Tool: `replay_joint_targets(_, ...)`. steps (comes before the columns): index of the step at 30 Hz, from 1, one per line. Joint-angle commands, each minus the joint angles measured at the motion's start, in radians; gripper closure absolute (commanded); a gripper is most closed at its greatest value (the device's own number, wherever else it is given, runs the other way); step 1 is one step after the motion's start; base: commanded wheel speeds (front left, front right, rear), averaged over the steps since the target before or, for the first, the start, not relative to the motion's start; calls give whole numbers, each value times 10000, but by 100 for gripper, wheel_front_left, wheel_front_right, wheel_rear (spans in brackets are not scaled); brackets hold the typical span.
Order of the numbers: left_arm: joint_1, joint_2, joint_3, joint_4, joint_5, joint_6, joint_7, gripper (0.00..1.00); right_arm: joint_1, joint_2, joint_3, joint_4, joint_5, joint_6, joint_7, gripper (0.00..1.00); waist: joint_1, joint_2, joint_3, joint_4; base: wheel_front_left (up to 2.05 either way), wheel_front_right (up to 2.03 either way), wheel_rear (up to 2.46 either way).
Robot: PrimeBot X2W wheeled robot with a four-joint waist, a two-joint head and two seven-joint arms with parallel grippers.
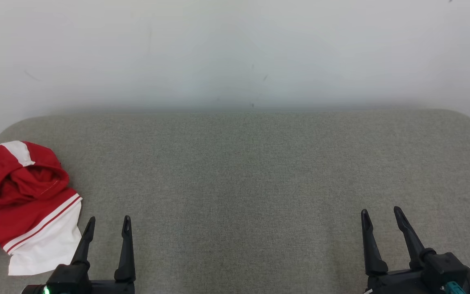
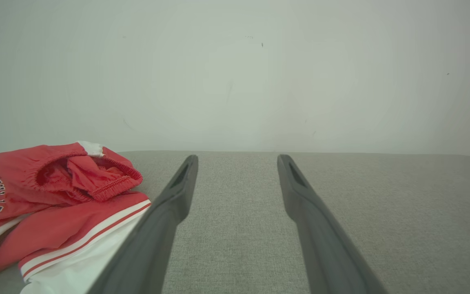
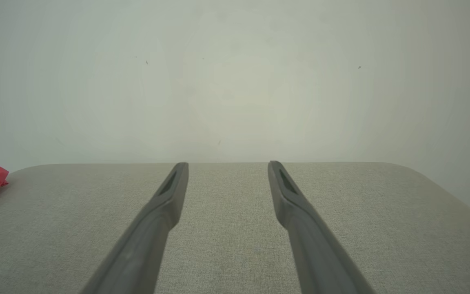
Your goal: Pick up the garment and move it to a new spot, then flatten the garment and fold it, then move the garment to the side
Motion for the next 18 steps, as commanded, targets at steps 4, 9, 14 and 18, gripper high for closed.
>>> replay_joint_targets(4, 134, 90, 20, -19, -12, 40, -56, 0, 17, -25, -9, -7, 59, 37, 21, 0, 0, 0, -11, 12, 0, 0, 0)
replay_joint_targets(9, 192, 161, -21, -13, 58, 153, 78, 0, 28, -27, -47, 27, -69, 37, 264, 0, 0, 0, -8, -2, 0, 0, 0)
replay_joint_targets(14, 198, 207, -56, -47, 46, 234, 229, 0, 68, -25, -32, -41, 159, 37, 789, 0, 0, 0, -8, -17, 0, 0, 0)
replay_joint_targets(18, 210, 251, -63, -30, 151, 449, 563, 0, 116, -25, -55, -240, 197, 37, 1062, 0, 0, 0, -17, -11, 0, 0, 0)
